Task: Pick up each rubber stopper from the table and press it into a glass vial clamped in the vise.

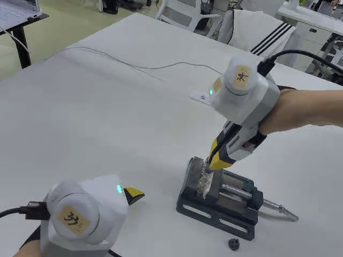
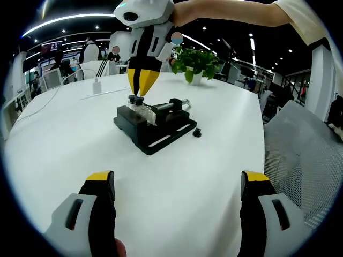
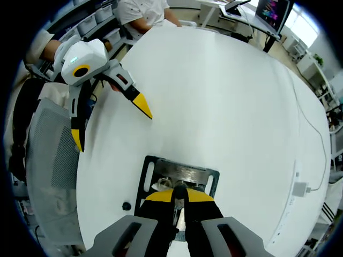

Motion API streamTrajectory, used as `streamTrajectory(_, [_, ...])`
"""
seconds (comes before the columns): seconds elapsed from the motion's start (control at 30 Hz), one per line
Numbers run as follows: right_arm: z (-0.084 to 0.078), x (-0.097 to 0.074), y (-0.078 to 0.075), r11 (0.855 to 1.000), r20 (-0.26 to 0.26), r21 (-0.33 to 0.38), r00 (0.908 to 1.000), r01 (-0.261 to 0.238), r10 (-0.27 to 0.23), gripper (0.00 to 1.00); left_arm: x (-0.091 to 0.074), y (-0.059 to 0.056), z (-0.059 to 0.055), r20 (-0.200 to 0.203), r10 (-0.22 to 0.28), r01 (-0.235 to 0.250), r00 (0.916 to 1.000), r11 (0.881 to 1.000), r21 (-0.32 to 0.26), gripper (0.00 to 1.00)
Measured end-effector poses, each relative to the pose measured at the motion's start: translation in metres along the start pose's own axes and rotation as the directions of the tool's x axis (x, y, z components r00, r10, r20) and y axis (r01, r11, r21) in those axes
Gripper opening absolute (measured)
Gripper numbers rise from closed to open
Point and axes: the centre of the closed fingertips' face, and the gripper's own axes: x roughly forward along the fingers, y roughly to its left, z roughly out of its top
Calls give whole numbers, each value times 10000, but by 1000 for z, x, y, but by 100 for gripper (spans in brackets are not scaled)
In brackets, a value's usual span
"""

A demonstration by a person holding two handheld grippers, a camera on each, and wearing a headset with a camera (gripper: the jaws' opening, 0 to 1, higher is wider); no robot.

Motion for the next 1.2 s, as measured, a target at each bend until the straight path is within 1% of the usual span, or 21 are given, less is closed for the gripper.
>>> streamTrajectory(0.43, [-3, 3, -1, 10000, -50, 19, 10000, -80, 81, 1, 2, 0, -4, -24, -19, 19, 10000, 9999, -125, 97])
streamTrajectory(0.5, [-3, 4, -1, 10000, -80, 45, 10000, -40, 40, 1, 3, 0, -3, 5, -26, 26, 10000, 9999, -156, 97])
streamTrajectory(0.6, [-3, 4, 1, 9997, -197, -192, 9997, 131, -135, 0, 4, 0, -2, 54, -19, 20, 10000, 9997, -223, 97])
streamTrajectory(0.73, [-4, 4, 0, 9999, -237, -71, 9996, 157, -158, 0, 4, 2, -1, 97, -34, 36, 9999, 9997, -255, 97])
streamTrajectory(0.77, [-4, 5, 0, 9998, -221, 135, 9997, 124, -121, 0, 5, 3, -1, 92, -23, 25, 10000, 9997, -259, 97])
streamTrajectory(0.83, [-4, 5, -1, 9997, -216, 233, 9998, 62, -57, 0, 5, 5, -1, 102, -4, 7, 9999, 9996, -295, 97])
streamTrajectory(1.0, [-4, 6, 1, 9998, -295, 155, 9995, 111, -106, 0, 6, 8, 1, 178, 70, -63, 9998, 9992, -389, 97])
streamTrajectory(1.1, [-4, 7, 1, 9994, -303, 344, 9995, 90, -80, 0, 6, 10, 2, 214, 108, -98, 9997, 9990, -446, 97])
streamTrajectory(1.2, [-5, 7, 1, 9995, -289, 301, 9996, 66, -57, 0, 6, 11, 1, 183, 98, -89, 9998, 9990, -443, 97])
